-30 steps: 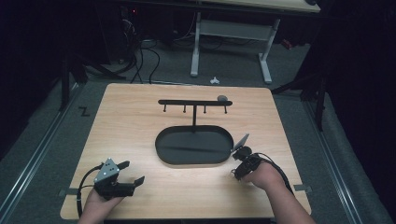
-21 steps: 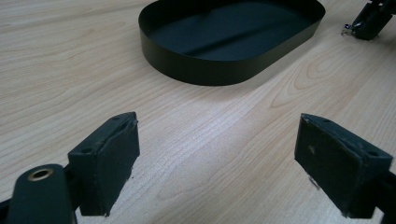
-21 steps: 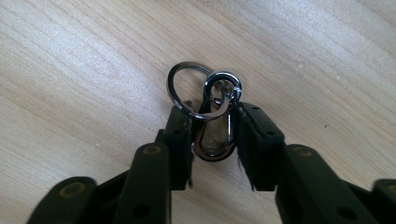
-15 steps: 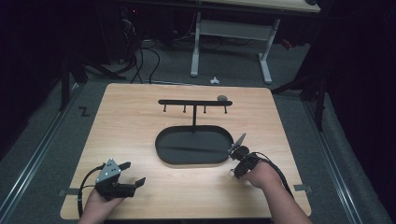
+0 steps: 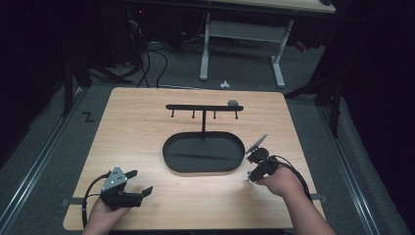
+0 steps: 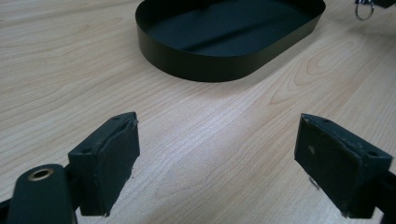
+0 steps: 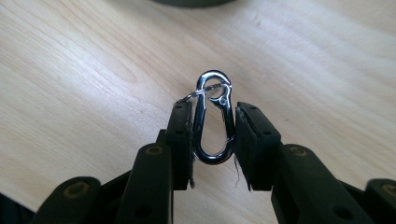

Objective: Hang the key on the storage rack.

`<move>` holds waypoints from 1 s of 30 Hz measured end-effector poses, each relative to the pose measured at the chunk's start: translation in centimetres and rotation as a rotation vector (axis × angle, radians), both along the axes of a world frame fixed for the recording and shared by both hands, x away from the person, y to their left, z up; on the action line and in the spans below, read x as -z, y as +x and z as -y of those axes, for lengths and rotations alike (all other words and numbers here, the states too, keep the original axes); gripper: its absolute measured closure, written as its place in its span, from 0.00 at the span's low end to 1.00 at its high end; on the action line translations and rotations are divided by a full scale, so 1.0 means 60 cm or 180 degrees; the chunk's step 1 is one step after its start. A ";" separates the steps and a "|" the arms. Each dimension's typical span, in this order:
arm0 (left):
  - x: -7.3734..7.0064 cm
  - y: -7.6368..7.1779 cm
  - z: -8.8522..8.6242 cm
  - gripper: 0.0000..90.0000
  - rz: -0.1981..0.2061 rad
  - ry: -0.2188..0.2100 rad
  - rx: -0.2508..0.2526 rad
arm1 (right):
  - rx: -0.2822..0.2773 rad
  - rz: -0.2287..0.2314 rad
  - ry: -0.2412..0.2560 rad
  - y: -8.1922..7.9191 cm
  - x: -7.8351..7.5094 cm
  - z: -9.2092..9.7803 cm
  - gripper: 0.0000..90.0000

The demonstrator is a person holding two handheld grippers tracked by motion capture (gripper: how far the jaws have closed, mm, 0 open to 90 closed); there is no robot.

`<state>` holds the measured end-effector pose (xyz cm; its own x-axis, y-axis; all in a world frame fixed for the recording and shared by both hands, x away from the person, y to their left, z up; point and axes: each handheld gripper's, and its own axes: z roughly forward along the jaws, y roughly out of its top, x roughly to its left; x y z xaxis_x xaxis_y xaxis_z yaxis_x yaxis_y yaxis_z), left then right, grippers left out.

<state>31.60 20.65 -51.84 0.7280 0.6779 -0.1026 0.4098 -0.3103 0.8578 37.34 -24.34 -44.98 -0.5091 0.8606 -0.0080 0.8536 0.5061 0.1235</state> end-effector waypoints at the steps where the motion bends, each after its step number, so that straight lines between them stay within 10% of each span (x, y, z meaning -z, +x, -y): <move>1: 0.000 0.000 0.000 0.16 -0.0001 0.0000 0.0002 | -0.0001 0.0020 -0.0002 0.000 -0.006 0.000 0.76; 30: 0.000 -0.001 0.000 0.16 -0.0004 -0.0010 0.0027 | 0.0213 0.0541 0.0122 0.039 -0.154 -0.007 0.76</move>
